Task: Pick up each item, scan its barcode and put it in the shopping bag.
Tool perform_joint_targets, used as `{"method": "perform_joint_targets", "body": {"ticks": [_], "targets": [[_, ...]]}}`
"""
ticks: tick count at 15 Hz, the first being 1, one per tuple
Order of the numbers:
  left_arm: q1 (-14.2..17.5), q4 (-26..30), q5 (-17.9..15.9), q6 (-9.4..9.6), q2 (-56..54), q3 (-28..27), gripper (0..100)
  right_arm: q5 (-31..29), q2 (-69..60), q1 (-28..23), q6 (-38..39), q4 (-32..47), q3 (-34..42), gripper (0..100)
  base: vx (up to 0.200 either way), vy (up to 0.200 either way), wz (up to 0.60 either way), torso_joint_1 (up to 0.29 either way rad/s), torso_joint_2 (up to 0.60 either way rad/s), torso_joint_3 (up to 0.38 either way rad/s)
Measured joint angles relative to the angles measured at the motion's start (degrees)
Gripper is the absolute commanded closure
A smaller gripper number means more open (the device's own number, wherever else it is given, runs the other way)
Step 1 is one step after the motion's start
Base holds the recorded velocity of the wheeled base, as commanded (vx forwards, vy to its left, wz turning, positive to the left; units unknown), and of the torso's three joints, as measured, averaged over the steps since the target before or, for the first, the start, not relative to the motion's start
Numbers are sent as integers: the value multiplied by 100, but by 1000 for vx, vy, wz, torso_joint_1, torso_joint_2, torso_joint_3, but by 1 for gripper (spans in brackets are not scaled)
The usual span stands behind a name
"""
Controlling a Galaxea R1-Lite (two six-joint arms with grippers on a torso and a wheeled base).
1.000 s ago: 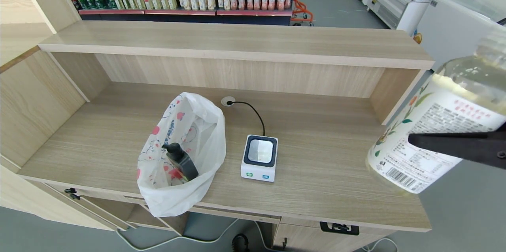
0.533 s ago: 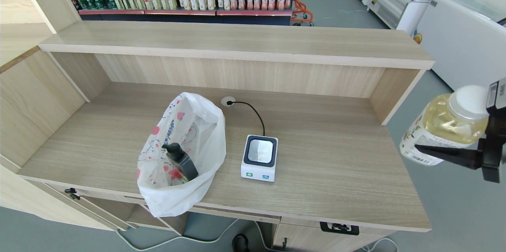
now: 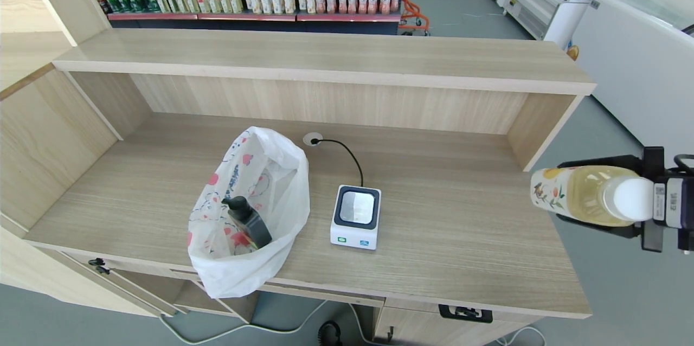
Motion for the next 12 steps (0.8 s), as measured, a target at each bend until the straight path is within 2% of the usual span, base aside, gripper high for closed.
{"method": "perform_joint_targets", "body": {"ticks": [2, 4, 6, 8, 12], "targets": [[0, 0, 2, 1, 0, 0, 0, 13, 144, 345, -22, -580, 78, 100, 0, 0, 0, 0, 0, 0], [0, 0, 0, 0, 0, 0, 0, 11, 402, 878, 17, -1738, 102, 100, 0, 0, 0, 0, 0, 0], [0, -2, 0, 1, 0, 0, 0, 0, 673, 1247, 61, -2444, 141, 100, 0, 0, 0, 0, 0, 0], [0, 0, 0, 1, 0, 0, 0, -108, 858, 1485, 52, -2804, 271, 100, 0, 0, 0, 0, 0, 0], [0, -2, -1, 0, 0, 0, 0, -711, 959, 1946, 52, -3572, 678, 100, 0, 0, 0, 0, 0, 0]]}}
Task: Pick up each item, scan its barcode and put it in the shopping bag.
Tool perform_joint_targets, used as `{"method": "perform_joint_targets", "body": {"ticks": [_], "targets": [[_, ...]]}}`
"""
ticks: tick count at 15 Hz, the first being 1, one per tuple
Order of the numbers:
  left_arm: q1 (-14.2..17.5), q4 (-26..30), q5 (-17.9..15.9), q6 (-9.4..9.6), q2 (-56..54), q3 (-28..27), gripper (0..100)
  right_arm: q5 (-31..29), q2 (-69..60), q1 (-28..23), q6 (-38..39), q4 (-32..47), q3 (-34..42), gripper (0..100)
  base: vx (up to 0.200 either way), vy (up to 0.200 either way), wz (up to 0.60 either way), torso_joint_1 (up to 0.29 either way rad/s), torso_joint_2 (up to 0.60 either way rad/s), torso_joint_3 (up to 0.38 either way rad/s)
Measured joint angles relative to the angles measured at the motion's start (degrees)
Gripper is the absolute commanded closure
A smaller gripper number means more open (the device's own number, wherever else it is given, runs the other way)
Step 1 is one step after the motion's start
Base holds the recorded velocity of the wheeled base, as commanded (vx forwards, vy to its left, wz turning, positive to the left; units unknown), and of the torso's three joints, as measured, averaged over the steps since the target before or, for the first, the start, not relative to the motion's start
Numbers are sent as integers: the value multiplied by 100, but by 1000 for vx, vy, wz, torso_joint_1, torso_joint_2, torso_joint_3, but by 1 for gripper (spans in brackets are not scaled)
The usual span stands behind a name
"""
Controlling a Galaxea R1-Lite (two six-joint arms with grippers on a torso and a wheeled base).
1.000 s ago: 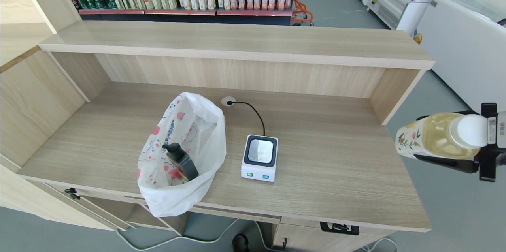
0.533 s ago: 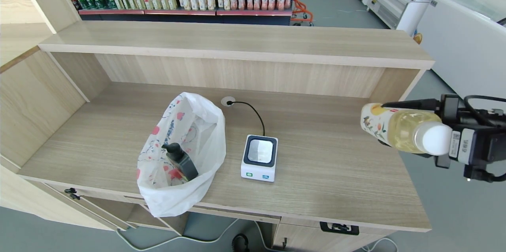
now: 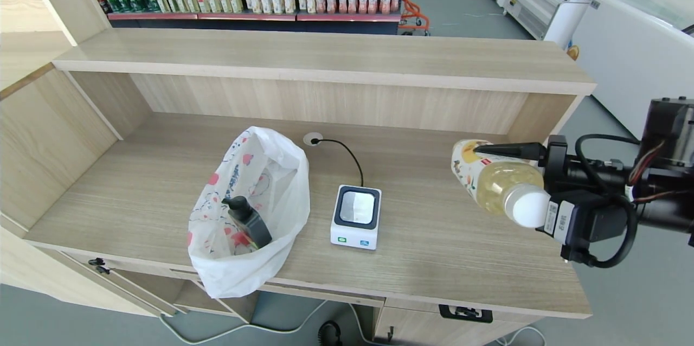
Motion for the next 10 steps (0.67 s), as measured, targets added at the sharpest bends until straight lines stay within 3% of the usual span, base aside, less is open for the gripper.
{"method": "perform_joint_targets", "body": {"ticks": [4, 8, 10], "targets": [[0, 0, 0, 68, 0, 0, 0, -523, -107, 338, 7, -122, 190, 100, 0, 0, 0, 0, 0, 0], [0, 2, 0, 52, 0, 0, 0, -616, -254, 438, 7, -124, 249, 100, 0, 0, 0, 0, 0, 0], [0, 0, 1, 44, 0, 0, 0, -616, -295, 449, 5, -127, 279, 100, 0, 200, 0, 5, 5, 2]]}}
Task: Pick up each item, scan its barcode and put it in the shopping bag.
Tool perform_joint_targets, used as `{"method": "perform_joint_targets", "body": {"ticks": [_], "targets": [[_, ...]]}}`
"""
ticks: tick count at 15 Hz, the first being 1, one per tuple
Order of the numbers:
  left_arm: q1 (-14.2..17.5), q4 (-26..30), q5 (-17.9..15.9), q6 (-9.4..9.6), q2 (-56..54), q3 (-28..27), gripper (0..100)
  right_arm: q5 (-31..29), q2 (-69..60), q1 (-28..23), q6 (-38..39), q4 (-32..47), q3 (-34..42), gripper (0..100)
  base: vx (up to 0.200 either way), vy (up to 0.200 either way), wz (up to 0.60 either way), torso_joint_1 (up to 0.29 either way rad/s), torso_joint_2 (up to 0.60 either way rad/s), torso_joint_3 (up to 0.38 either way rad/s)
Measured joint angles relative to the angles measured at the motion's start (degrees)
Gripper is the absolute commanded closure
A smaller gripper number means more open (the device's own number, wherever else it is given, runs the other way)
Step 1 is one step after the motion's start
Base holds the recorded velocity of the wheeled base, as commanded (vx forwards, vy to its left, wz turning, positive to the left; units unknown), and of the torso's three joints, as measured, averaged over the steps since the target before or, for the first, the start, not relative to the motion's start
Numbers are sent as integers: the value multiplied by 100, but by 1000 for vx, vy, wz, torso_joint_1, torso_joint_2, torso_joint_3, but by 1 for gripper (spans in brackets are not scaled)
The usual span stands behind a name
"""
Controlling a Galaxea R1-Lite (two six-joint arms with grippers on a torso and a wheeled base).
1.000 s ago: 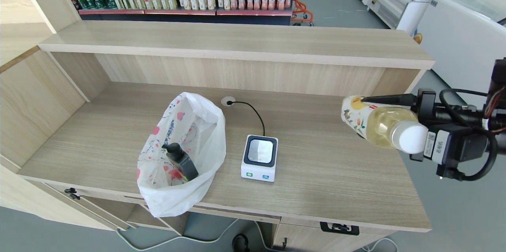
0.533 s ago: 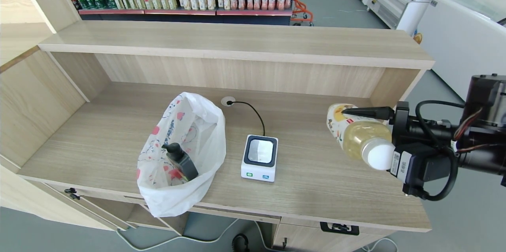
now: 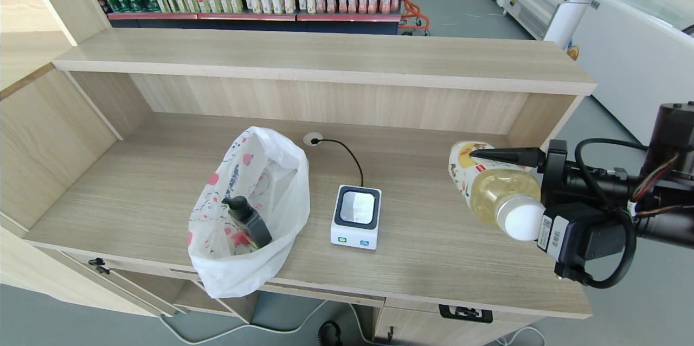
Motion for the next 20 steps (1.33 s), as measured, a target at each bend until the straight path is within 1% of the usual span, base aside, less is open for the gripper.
{"method": "perform_joint_targets", "body": {"ticks": [5, 9, 12, 15, 20], "targets": [[-5, 2, 0, -2, 0, 0, 0, -74, -39, 210, 15, -2, 39, 100, 0, 200, 0, 2, 3, 2], [0, 0, -1, 9, 0, 0, 0, -160, -50, 247, 13, -51, 300, 100, 0, 200, 0, 4, 7, 2], [0, 0, -1, 4, 0, 0, 0, -233, 6, 141, 22, -464, 610, 100, 0, 200, 0, -2, 1, 4], [-7, 2, -1, 17, 0, 0, 0, -269, 185, 66, 28, -752, 768, 100, 0, 0, 0, 0, 0, 0], [-7, 2, -1, 28, 0, 0, 0, -285, 846, -232, 102, -1902, 752, 100, 0, 0, 0, 0, 0, 0]]}}
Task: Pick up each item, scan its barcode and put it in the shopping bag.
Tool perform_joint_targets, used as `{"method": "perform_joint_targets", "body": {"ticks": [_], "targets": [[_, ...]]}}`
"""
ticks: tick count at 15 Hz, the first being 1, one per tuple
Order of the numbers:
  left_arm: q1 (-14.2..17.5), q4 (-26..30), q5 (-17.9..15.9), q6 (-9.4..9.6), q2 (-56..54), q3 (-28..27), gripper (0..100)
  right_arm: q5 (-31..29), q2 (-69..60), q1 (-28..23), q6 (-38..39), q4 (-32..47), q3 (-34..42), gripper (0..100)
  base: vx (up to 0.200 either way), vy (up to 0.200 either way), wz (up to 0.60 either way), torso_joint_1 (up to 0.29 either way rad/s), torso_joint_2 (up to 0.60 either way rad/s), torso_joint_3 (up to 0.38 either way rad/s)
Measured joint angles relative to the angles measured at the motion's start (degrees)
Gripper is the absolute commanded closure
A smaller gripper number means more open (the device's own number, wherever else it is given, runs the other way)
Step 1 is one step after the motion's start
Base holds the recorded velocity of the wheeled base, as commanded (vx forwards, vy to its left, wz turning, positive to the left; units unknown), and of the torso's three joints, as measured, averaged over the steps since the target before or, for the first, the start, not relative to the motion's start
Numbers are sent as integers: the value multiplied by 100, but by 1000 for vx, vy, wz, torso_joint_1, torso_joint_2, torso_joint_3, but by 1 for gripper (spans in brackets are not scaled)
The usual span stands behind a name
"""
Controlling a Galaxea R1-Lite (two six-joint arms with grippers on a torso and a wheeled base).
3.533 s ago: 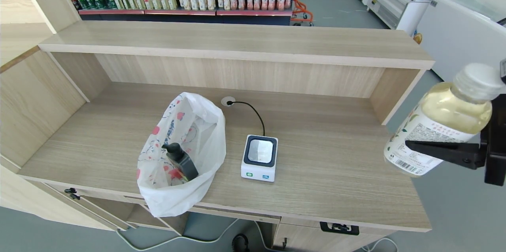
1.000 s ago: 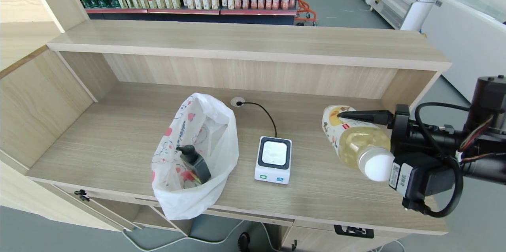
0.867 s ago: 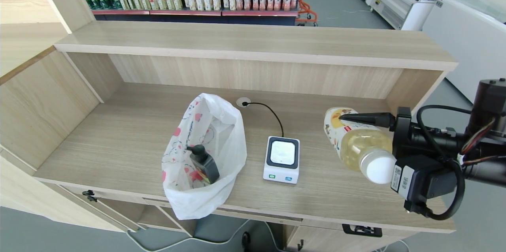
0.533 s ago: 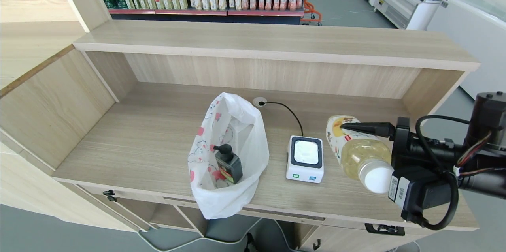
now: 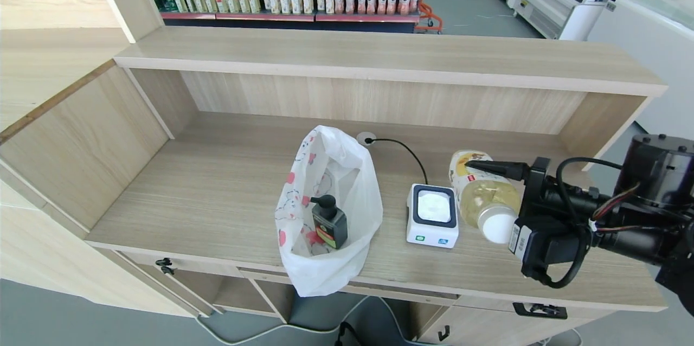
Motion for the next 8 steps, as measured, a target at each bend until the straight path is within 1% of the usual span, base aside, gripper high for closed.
{"method": "perform_joint_targets", "body": {"ticks": [3, 8], "targets": [[11, 0, 0, 0, 0, 0, 0, -11, 328, -188, 101, -107, -24, 100, 0, 0, 0, 0, 0, 0], [7, -2, 0, 0, 0, 0, 0, 46, 541, -229, 123, -113, -80, 100, 0, 0, 0, 0, 0, 0]]}}
